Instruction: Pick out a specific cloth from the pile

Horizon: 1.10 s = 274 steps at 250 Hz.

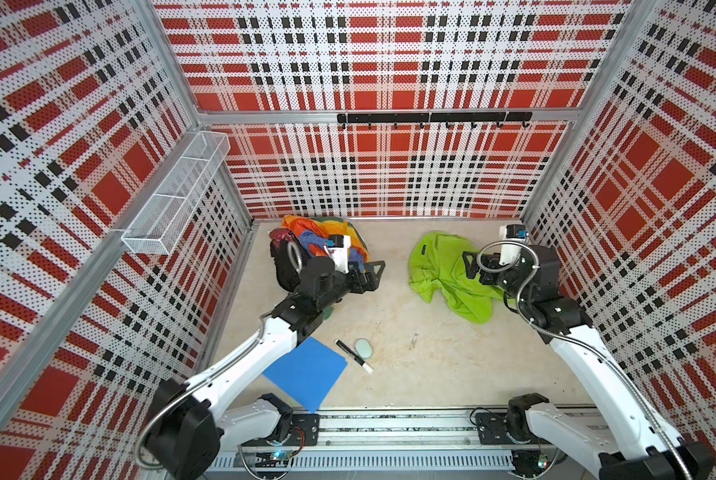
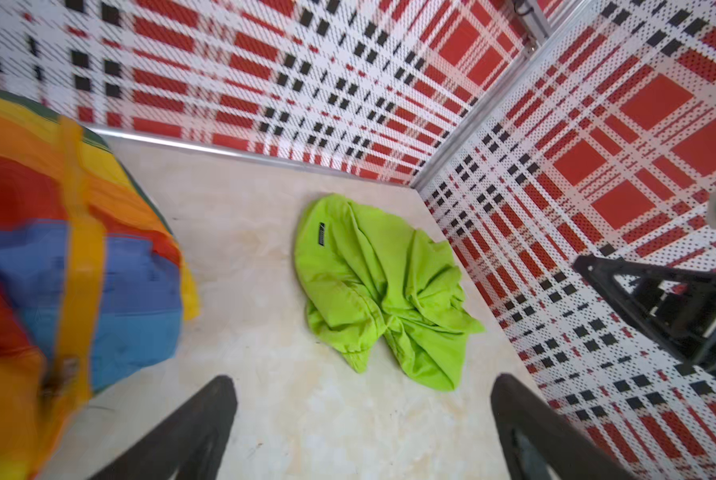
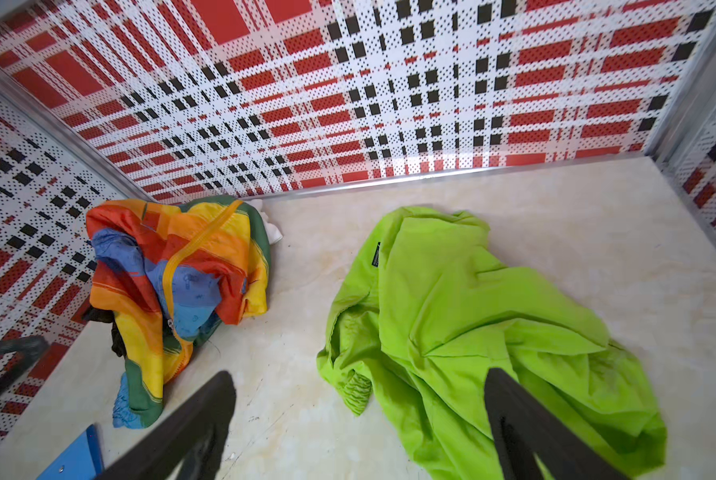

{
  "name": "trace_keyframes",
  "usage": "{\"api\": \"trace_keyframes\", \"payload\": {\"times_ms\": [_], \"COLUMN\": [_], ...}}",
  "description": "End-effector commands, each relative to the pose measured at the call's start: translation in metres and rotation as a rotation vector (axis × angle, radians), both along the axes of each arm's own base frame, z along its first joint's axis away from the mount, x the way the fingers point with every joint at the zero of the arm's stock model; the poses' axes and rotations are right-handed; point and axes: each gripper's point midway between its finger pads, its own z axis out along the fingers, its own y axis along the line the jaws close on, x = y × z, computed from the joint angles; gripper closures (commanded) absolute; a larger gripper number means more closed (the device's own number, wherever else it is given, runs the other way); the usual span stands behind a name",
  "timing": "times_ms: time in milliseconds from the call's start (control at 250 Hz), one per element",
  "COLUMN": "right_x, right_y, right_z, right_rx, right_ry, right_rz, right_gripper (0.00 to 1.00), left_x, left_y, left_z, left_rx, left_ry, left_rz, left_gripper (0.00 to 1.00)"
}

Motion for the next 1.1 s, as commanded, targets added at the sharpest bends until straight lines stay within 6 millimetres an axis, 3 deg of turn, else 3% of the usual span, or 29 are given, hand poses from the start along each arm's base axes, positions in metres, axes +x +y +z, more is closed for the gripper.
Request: {"api": "trace_keyframes", "payload": {"times_ms": [0,148,264,444,568,728,868,1093], "right_x": [-0.013,-0.032,-0.039,-0.033,-0.028,-0.018,-0.006,0.009], "right_y": [-0.030,-0.044,-0.048,-0.059,-0.065,-0.060,-0.066,-0.066], "right_z": [-0.010,-0.028,-0.029,-0.040,-0.060,-0.074,-0.086,-0.105], "right_rx": [-0.049,-0.062,-0.051,-0.078,-0.092,-0.111,-0.167,-0.223], "right_ry": [-0.016,-0.036,-0.076,-0.050,-0.022,-0.037,-0.040,-0.123], "right_rz": [-0.146,-0.199,-0.212,-0.284,-0.326,-0.296,-0.339,-0.321], "right_gripper": [0.00,0.00,0.00,0.00,0.00,0.00,0.00,0.00], "left_x": [-0.002,-0.005,-0.007,-0.008,-0.009,-0.012,-0.011,0.006], "left_y": [0.049,0.109,0.154,0.198,0.220,0.235,0.246,0.235], "left_z": [-0.029,-0.045,-0.057,-0.076,-0.090,-0.101,-0.110,-0.124], "left_rx": [0.112,0.130,0.171,0.176,0.242,0.319,0.359,0.376], "left_ry": [0.045,0.036,0.041,0.034,0.008,-0.106,-0.159,-0.201], "left_rz": [0.119,0.282,0.457,0.635,0.725,0.770,0.783,0.700], "left_gripper": [0.01,0.01,0.01,0.01,0.01,0.01,0.01,0.01]}}
